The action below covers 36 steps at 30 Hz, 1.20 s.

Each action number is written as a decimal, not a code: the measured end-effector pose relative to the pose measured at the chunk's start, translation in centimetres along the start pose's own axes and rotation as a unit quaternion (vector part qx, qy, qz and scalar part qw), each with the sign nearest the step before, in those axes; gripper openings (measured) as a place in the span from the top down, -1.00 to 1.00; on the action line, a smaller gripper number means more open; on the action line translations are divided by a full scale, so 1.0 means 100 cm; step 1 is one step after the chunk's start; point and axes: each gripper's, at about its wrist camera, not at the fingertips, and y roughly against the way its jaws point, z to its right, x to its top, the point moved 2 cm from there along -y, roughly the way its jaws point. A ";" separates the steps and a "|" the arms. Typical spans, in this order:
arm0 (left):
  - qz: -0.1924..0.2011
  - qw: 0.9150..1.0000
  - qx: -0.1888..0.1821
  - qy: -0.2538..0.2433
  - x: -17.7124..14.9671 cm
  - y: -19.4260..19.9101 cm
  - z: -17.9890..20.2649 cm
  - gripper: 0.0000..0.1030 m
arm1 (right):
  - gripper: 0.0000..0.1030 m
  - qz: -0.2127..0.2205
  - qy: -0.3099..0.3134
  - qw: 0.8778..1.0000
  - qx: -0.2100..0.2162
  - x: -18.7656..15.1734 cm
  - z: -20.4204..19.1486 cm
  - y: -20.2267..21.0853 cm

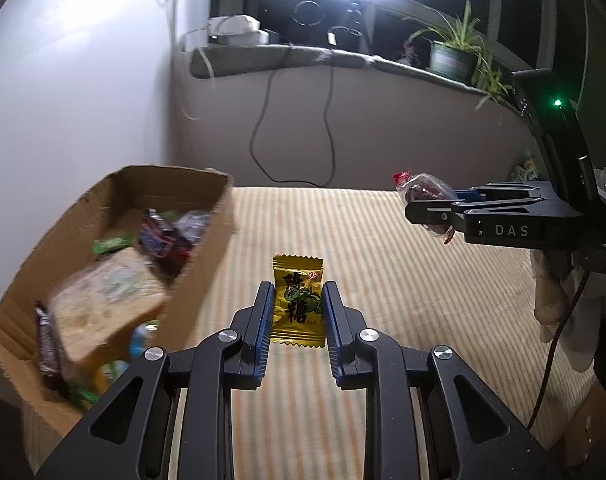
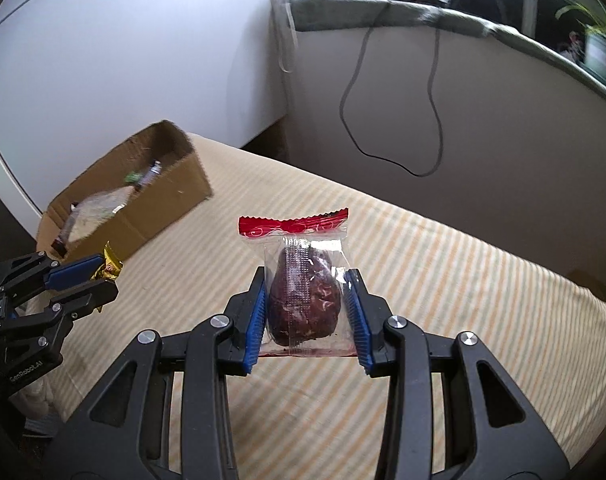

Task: Organize snacks
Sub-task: 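Carry the yellow candy with the left gripper while the right carries the date packet into the box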

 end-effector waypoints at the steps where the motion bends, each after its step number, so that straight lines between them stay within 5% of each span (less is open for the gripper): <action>1: 0.002 1.000 0.004 0.003 0.000 0.002 -0.004 0.56 | 0.25 0.001 0.005 1.000 0.004 0.004 -0.006 -0.001; 19: 0.027 0.994 0.083 0.065 -0.001 0.034 -0.099 0.56 | 0.25 0.016 0.086 0.994 0.068 0.063 -0.118 -0.037; 36: 0.020 0.990 0.105 0.092 -0.008 0.032 -0.132 0.56 | 0.24 -0.008 0.122 0.987 0.101 0.082 -0.181 -0.084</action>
